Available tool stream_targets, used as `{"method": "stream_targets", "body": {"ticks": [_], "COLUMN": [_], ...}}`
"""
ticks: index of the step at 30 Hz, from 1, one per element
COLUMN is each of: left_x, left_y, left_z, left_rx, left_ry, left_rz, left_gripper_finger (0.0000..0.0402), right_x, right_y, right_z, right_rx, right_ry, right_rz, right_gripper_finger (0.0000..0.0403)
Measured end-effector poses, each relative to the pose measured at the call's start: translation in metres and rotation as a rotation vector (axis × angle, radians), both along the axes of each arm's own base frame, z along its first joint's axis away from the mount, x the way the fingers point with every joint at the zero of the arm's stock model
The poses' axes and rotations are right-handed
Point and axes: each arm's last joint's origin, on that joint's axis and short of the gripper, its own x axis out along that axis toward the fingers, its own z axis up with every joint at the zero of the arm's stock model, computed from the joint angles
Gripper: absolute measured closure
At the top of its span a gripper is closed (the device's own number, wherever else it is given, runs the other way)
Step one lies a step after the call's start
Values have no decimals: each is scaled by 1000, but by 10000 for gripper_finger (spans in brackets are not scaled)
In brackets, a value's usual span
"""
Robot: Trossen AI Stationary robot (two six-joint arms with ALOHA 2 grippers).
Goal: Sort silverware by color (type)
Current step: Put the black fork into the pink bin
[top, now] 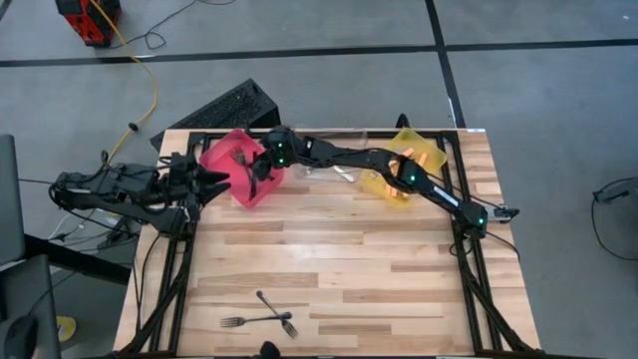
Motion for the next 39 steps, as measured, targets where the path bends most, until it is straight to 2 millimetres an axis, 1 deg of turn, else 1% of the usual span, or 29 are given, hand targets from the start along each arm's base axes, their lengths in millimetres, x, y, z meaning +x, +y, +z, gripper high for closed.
{"method": "stream_targets", "body": {"ticks": [2,5,8,12,14,18,20,22,24,27,30,33,35,37,39], "left_x": [0,0,0,0,0,0,2,4,10,22,39,56,63,66,67], "left_y": [-1,-2,-2,-2,-2,-4,-6,-7,-10,-16,-27,-43,-56,-71,-86], "left_z": [-1,-1,-1,-2,-3,-8,-10,-13,-14,-19,-28,-37,-43,-48,-54], "left_rx": [-6,-16,-18,-17,-18,-24,-43,-58,-71,-83,-99,-108,-117,-130,-132], "left_ry": [8,14,14,16,31,88,111,141,167,231,324,412,455,491,540], "left_rz": [-30,-57,-61,-62,-72,-145,-185,-224,-276,-366,-483,-606,-681,-737,-757], "left_gripper_finger": [258,258,258,258,258,258,258,258,258,259,259,258,258,258,258], "right_x": [-3,-9,-15,-22,-26,-44,-58,-77,-99,-139,-175,-206,-226,-243,-257], "right_y": [-4,-11,-15,-9,-4,6,11,17,27,44,62,77,88,98,108], "right_z": [10,30,46,72,90,129,150,177,207,252,287,311,323,333,339], "right_rx": [-6,-24,-94,-256,-314,-445,-502,-539,-573,-622,-656,-672,-662,-650,-633], "right_ry": [-16,-55,-63,-44,-47,0,31,58,67,70,59,57,67,56,66], "right_rz": [-8,-22,-19,-31,-37,-44,-14,10,27,33,17,-12,-26,-43,-42], "right_gripper_finger": [144,144,144,143,143,143,143,143,143,143,143,143,143,143,143]}}
